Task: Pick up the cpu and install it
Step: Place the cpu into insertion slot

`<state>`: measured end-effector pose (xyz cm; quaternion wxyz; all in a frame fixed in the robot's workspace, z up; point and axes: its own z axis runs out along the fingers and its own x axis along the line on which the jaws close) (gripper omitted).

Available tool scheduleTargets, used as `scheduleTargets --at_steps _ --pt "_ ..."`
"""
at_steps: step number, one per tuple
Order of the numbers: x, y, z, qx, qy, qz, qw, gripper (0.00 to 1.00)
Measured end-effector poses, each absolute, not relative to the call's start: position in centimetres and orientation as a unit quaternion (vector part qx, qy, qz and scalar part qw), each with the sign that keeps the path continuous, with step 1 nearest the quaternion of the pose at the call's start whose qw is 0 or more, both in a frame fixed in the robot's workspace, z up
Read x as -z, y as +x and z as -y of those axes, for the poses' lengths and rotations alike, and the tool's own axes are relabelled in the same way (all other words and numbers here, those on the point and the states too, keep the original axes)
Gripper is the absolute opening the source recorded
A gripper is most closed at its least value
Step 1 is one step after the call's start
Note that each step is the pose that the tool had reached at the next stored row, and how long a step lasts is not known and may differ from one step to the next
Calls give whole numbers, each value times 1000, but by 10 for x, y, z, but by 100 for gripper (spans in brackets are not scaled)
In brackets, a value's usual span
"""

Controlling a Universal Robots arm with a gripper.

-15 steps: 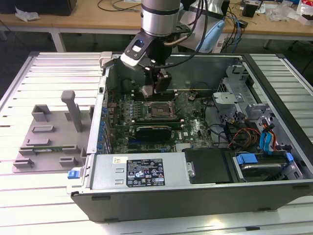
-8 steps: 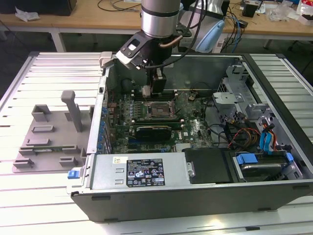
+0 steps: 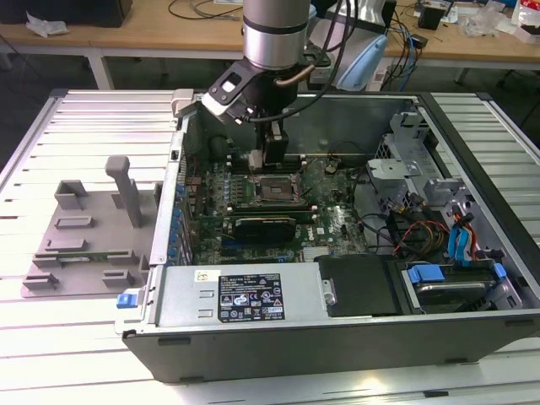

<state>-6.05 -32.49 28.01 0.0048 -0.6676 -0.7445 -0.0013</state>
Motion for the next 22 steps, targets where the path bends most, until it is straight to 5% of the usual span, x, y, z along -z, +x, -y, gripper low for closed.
scheduleTargets --at_steps 17,22 --pt "-259 -38 325 4 -684 729 3 55" --pt "-252 -38 325 12 -684 729 -6 55"
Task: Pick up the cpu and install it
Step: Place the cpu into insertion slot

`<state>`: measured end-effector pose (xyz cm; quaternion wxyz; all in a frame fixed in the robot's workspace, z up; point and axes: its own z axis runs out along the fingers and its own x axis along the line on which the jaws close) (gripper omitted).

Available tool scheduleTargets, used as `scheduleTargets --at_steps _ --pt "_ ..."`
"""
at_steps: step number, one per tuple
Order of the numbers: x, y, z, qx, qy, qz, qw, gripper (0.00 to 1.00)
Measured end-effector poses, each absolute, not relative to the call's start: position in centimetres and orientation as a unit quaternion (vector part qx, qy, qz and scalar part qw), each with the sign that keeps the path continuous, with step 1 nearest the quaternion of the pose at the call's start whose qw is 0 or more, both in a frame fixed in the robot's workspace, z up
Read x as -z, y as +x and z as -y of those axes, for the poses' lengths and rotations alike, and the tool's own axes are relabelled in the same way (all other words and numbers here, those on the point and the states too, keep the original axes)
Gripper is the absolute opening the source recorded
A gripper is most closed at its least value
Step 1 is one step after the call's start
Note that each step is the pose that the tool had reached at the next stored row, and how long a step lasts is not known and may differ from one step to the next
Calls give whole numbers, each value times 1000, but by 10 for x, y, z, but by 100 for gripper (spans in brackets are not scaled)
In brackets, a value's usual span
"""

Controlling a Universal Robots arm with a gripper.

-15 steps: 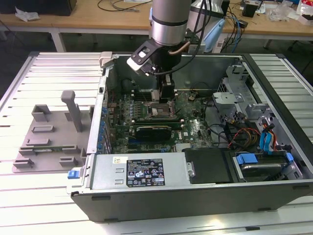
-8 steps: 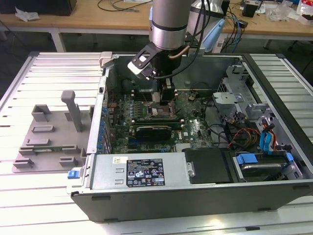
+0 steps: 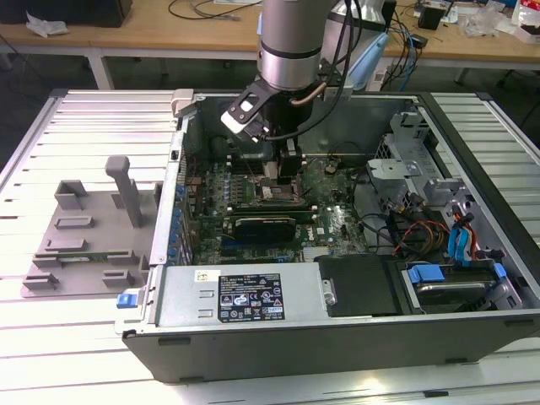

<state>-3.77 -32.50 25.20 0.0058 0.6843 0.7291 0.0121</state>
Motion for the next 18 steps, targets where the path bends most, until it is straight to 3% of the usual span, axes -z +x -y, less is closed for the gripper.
scheduleTargets --at_steps 18 --pt "-226 -38 324 -15 693 -721 9 55"
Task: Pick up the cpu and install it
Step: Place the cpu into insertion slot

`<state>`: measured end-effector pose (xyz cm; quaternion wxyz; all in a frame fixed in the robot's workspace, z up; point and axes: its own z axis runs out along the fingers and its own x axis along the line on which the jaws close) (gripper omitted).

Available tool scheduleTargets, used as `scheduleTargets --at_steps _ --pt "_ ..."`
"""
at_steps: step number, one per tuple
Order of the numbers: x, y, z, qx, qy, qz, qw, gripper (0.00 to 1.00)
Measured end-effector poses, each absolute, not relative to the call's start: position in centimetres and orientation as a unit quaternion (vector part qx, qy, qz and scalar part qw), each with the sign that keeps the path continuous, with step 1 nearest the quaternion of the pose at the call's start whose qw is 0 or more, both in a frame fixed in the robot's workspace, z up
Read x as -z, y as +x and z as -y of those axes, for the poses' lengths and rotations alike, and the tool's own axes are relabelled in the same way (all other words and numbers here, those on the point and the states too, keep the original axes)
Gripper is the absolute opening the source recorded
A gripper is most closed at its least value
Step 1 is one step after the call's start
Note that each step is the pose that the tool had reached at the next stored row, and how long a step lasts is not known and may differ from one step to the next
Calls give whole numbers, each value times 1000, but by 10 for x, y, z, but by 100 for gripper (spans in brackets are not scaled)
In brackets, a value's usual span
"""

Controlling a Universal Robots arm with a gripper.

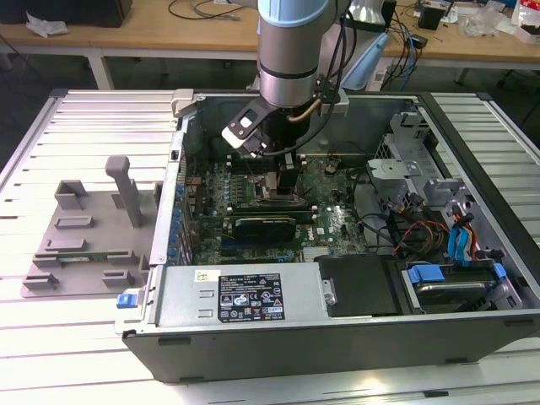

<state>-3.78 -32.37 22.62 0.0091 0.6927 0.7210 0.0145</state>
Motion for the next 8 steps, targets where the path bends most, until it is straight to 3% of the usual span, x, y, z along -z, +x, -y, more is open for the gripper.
scheduleTargets --at_steps 8 --pt "-217 -39 319 -15 693 -721 9 55"
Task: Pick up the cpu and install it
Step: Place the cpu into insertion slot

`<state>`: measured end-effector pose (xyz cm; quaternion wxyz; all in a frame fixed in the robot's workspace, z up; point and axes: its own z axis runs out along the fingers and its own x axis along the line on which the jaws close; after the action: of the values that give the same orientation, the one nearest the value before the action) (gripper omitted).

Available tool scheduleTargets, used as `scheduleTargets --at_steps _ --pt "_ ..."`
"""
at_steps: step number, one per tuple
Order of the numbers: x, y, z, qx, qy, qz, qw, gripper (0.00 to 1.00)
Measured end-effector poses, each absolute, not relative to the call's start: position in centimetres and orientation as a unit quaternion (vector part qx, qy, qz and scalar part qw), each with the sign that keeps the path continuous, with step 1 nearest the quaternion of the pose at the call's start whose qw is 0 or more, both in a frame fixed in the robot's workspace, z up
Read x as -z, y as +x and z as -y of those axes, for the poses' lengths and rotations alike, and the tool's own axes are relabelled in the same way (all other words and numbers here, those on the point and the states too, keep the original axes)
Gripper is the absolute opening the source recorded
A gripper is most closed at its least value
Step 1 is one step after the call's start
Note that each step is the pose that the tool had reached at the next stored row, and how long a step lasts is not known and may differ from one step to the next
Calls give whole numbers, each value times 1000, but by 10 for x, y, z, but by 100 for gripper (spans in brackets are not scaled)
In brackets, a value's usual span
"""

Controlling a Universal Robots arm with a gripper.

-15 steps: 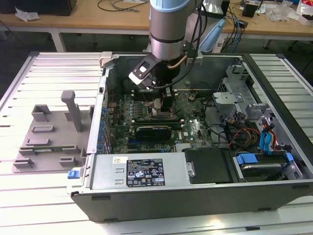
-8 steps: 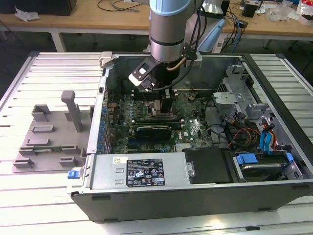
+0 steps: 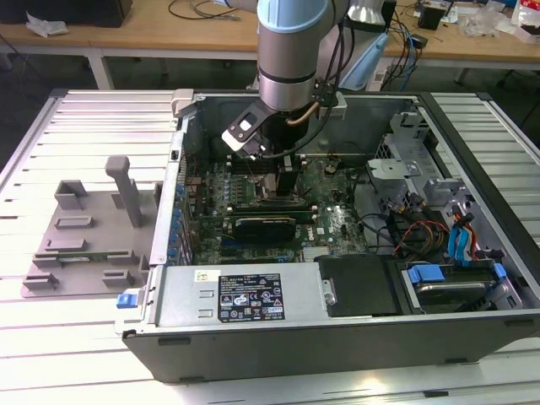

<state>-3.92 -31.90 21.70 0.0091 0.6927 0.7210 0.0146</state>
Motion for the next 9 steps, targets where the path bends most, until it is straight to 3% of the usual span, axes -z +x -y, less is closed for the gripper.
scheduleTargets --at_steps 9 --pt "-201 -41 314 -14 695 -719 9 55"
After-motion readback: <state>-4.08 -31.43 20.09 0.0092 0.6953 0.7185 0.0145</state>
